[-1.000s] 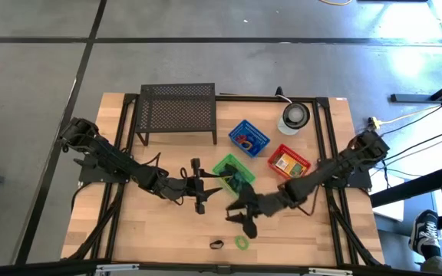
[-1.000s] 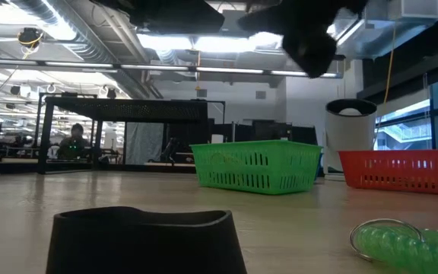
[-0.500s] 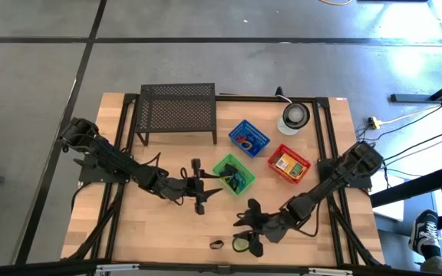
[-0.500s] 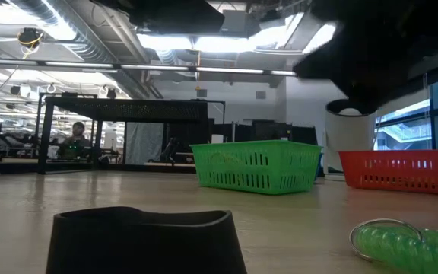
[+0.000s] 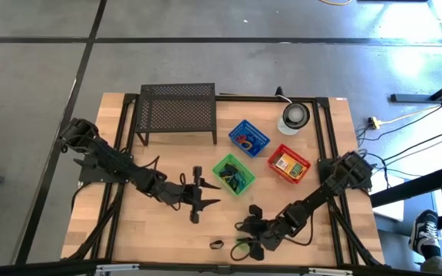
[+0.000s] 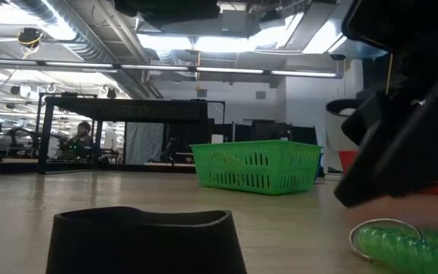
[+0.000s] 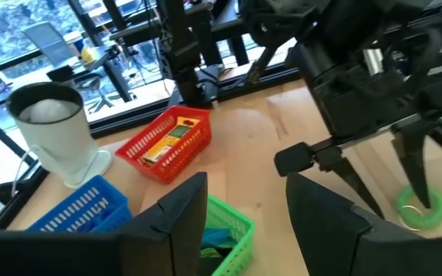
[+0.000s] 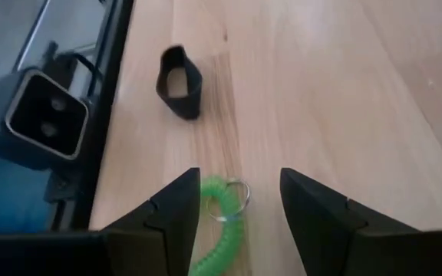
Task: Pick & Place Office Desk Supplies
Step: Put the green spring keychain into the blue basket
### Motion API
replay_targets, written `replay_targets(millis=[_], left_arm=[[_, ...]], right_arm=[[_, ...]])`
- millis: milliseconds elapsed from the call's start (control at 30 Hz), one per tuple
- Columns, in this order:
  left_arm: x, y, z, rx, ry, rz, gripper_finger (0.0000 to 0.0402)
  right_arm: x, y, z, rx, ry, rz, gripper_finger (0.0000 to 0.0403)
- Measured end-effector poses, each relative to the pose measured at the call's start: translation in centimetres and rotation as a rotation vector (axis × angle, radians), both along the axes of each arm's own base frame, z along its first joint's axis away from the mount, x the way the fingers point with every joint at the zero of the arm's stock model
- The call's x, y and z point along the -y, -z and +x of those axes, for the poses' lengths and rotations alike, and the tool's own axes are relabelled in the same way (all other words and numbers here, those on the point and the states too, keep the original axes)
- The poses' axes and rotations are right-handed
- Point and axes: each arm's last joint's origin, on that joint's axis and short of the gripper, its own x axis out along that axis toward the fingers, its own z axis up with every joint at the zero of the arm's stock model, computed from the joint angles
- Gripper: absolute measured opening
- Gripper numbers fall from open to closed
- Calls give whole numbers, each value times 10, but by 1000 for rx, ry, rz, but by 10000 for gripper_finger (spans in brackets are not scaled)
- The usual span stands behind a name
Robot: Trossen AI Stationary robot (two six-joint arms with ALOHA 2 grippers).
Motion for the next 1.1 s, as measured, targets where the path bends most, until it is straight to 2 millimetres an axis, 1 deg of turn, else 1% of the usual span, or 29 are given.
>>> replay_targets(millis=[133, 433, 700, 800, 867, 1100], left_arm=[[5, 0, -2, 0, 16, 0, 175], [5, 0, -2, -5, 33, 59, 170], [5, 0, -2, -5, 33, 59, 169], [5, 0, -2, -5, 33, 59, 169], [5, 0, -2, -5, 33, 59, 169], [5, 0, -2, -5, 32, 59, 169]], right_arm=[[-1, 4, 0, -13, -45, -24, 182], [0, 8, -4, -43, -206, -173, 182], [3, 10, -7, -94, -201, -201, 180], [3, 11, -7, -98, -199, -208, 164], [3, 11, -7, -98, -210, -222, 147], [5, 12, -8, -92, -193, -254, 62]])
